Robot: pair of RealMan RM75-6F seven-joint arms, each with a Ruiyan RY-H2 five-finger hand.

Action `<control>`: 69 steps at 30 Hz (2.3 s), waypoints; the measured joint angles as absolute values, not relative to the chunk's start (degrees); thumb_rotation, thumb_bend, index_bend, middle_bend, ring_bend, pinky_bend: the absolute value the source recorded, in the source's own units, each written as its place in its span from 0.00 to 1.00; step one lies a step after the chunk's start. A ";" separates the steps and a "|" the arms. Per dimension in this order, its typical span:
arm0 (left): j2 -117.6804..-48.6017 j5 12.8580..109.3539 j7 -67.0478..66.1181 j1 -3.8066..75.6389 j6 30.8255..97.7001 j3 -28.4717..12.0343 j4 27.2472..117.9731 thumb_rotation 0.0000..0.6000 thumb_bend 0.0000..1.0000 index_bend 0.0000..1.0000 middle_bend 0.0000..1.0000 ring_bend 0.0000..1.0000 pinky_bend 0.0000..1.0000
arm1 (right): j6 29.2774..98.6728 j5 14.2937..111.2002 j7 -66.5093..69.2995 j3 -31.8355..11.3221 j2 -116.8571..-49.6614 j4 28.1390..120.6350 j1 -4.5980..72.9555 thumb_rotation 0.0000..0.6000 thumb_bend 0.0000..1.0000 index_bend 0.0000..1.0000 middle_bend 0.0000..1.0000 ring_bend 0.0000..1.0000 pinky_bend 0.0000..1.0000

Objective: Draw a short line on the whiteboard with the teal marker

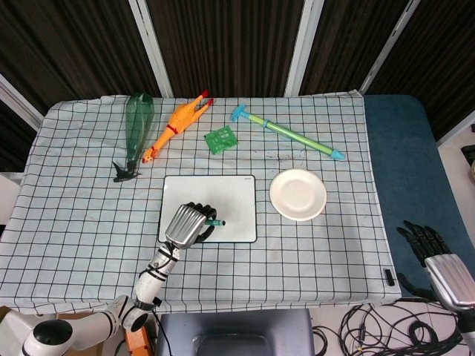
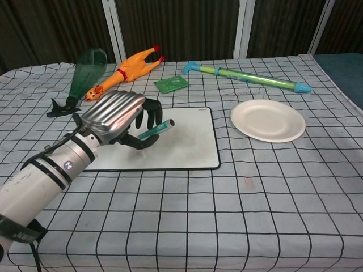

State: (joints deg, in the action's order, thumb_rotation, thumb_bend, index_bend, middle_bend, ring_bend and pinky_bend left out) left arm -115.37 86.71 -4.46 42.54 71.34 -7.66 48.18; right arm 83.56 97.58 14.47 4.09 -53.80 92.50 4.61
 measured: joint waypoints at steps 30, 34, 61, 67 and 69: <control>-121.34 86.04 -0.45 44.99 69.74 -9.04 39.03 1.00 0.55 0.78 0.81 0.58 0.66 | 82.88 96.32 13.55 4.03 -53.77 92.50 4.85 1.00 0.27 0.00 0.00 0.00 0.01; -121.05 85.98 -0.38 44.76 69.56 -8.79 38.60 1.00 0.55 0.78 0.81 0.58 0.66 | 83.03 96.17 13.51 3.94 -53.85 92.51 4.80 1.00 0.27 0.00 0.00 0.00 0.01; -119.26 85.41 3.07 42.02 70.51 -7.69 34.36 1.00 0.55 0.78 0.81 0.58 0.66 | 83.12 95.61 13.52 3.73 -53.82 92.66 4.68 1.00 0.27 0.00 0.00 0.00 0.01; -117.79 86.41 2.75 41.66 73.89 -7.65 36.79 1.00 0.55 0.78 0.81 0.58 0.66 | 83.42 95.70 13.92 3.71 -53.80 92.55 4.56 1.00 0.27 0.00 0.00 0.00 0.01; -116.48 86.82 1.88 41.41 75.32 -7.66 38.02 1.00 0.55 0.78 0.81 0.58 0.66 | 83.37 95.73 13.91 3.74 -53.77 92.54 4.57 1.00 0.27 0.00 0.00 0.00 0.01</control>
State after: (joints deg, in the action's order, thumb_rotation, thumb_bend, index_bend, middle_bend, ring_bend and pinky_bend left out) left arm -116.48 86.82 1.88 41.41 75.32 -7.66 38.02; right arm 83.37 95.73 13.91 3.74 -53.77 92.54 4.57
